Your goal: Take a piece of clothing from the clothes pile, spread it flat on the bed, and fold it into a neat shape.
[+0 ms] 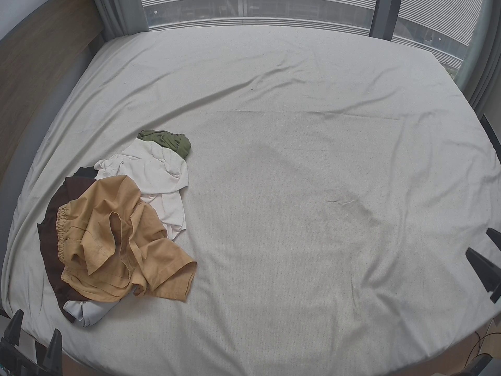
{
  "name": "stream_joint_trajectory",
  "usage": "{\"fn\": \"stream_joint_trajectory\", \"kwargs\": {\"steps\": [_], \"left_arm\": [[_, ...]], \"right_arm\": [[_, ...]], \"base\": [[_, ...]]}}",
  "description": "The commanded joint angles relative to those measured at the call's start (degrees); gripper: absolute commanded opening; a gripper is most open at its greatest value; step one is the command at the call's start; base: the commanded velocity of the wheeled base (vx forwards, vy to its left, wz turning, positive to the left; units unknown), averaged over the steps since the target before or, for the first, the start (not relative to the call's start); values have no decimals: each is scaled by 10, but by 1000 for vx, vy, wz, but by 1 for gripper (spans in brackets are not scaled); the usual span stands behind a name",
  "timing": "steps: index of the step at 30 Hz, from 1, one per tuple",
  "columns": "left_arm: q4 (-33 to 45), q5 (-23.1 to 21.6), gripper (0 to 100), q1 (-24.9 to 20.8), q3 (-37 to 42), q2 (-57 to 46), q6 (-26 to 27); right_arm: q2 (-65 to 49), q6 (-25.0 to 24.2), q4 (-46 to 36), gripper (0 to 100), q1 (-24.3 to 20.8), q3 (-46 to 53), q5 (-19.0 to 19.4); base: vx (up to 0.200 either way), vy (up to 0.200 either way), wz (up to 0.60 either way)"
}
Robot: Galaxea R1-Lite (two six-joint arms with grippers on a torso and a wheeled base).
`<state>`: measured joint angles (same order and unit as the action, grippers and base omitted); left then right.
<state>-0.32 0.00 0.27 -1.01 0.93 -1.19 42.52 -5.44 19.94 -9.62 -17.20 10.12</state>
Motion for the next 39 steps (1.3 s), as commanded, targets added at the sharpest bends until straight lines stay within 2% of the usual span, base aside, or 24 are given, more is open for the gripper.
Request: {"fn": "stream_joint_trajectory", "kwargs": {"steps": [1,2,4,8,10,15,19,24,29,34,39], "left_arm": [[0,1,100,1,10,-9,0],[0,1,100,1,10,-9,0],[0,0,100,0,10,-9,0],[0,0,100,1,10,-9,1],[0,0,100,1,10,-9,1],[0,0,100,1,10,-9,1],[0,-1,100,1,10,-9,5],[0,-2,100,0,10,-9,8],[0,-2,100,0,10,-9,7],[0,-2,100,0,10,-9,7],[0,-2,100,0,10,-9,7]], "right_arm": [[195,-63,74,100,-60,-64,12],[195,-63,74,100,-60,-64,12],[229,-84,89,100,-88,-84,11],[264,-152,90,100,-127,-125,10],[286,-164,90,100,-134,-144,11],[332,-163,91,100,-154,-167,11],[381,-166,91,100,-203,-194,11],[433,-175,92,100,-238,-226,10],[470,-177,99,100,-254,-239,10],[529,-175,149,100,-265,-240,10],[549,-174,152,100,-270,-245,13]], "base": [[0,0,0],[0,0,0],[0,0,0],[0,0,0],[0,0,0],[0,0,0],[0,0,0],[0,0,0],[0,0,0],[0,0,0],[0,0,0]]}}
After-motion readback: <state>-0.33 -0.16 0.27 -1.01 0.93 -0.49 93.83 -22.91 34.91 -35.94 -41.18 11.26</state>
